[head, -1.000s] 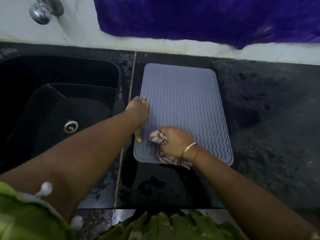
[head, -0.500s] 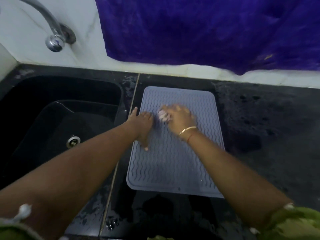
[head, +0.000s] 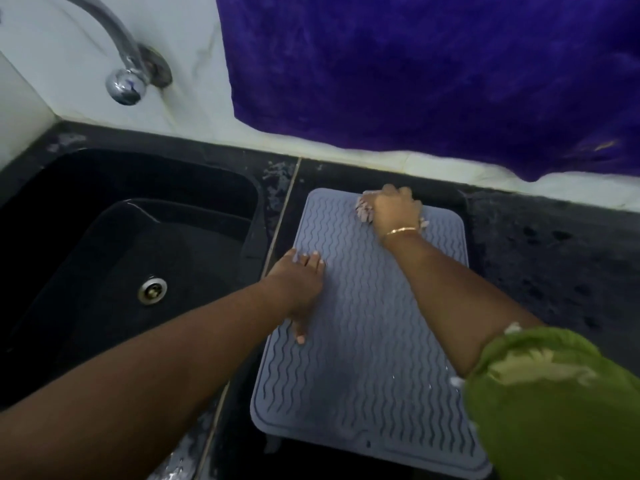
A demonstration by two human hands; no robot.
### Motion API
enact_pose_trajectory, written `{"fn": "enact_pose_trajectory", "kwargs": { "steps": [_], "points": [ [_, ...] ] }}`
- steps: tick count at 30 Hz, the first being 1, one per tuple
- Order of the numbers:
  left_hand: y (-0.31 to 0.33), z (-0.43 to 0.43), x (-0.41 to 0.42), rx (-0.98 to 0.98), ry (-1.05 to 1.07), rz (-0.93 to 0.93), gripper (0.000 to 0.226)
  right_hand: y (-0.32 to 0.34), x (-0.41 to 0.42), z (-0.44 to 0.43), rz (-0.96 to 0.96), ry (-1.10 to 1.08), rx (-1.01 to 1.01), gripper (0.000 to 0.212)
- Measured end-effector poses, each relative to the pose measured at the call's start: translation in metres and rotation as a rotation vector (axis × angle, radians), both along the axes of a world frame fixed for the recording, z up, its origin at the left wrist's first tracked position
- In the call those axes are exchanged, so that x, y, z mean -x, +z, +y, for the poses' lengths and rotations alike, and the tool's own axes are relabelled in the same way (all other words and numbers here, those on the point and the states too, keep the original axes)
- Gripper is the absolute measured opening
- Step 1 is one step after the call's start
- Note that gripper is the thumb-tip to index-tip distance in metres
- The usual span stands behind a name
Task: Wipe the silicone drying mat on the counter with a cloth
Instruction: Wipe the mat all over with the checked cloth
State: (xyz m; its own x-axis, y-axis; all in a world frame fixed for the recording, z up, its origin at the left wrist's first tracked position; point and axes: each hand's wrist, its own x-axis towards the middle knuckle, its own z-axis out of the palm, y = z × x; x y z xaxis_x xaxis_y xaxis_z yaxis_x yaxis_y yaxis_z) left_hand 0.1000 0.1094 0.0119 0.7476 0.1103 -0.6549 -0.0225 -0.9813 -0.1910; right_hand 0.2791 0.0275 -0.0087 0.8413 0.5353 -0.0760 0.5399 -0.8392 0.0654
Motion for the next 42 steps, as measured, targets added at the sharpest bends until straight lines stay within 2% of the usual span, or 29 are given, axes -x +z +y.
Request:
{"fn": "enact_pose_trajectory", "kwargs": {
  "steps": [2,3,7,9,12,15,18,23,26,28,30,33,36,39,42],
  "points": [
    [-0.002,0.003,-0.002,0.013,0.028,-0.003,0.137,0.009,-0.008,0.022,0.067,-0.145,-0.089,0.042],
    [-0.002,0.004,-0.004,0.021,0.031,-0.001,0.137,0.01,-0.005,0.034,0.069,-0.137,-0.094,0.038],
    [0.001,0.003,-0.008,0.003,0.015,0.032,0.14,0.006,0.021,0.058,0.014,0.171,-0.048,0.035],
    [0.003,0.002,-0.008,-0.01,0.005,0.037,0.139,0.008,0.008,0.044,-0.004,0.235,0.014,0.038],
    [0.005,-0.001,-0.01,-0.028,-0.012,0.054,0.138,0.01,-0.022,0.018,0.017,0.153,0.077,0.043],
    [0.006,-0.003,-0.011,-0.033,-0.023,0.056,0.137,0.013,-0.017,0.021,0.064,0.091,0.076,0.046],
    [0.007,-0.001,-0.008,-0.008,-0.013,0.027,0.138,0.014,0.007,0.024,0.084,0.07,-0.009,0.041],
    [0.002,0.002,-0.007,0.015,0.013,-0.004,0.14,-0.013,0.087,-0.025,0.058,0.262,-0.09,0.04],
    [-0.002,0.007,-0.004,0.064,0.045,-0.02,0.14,-0.018,0.128,-0.051,-0.018,0.292,-0.14,0.038],
    [-0.004,0.008,-0.003,0.075,0.043,-0.017,0.141,-0.015,0.123,-0.052,-0.058,0.28,-0.156,0.038],
    [-0.004,0.008,-0.003,0.078,0.032,-0.015,0.141,-0.015,0.094,-0.038,-0.009,0.295,-0.162,0.032],
    [-0.005,0.008,-0.004,0.081,0.02,-0.012,0.141,-0.012,0.034,-0.005,0.009,0.111,-0.194,0.036],
    [-0.006,0.011,-0.004,0.073,0.014,-0.014,0.141,-0.001,0.0,0.018,0.005,0.064,-0.122,0.035],
    [-0.009,0.018,-0.001,0.116,0.03,-0.02,0.14,-0.003,0.006,0.017,0.013,0.065,-0.123,0.039],
    [-0.012,0.024,0.001,0.171,0.077,-0.022,0.139,0.001,0.05,0.0,0.088,0.149,-0.134,0.038]
  ]
}}
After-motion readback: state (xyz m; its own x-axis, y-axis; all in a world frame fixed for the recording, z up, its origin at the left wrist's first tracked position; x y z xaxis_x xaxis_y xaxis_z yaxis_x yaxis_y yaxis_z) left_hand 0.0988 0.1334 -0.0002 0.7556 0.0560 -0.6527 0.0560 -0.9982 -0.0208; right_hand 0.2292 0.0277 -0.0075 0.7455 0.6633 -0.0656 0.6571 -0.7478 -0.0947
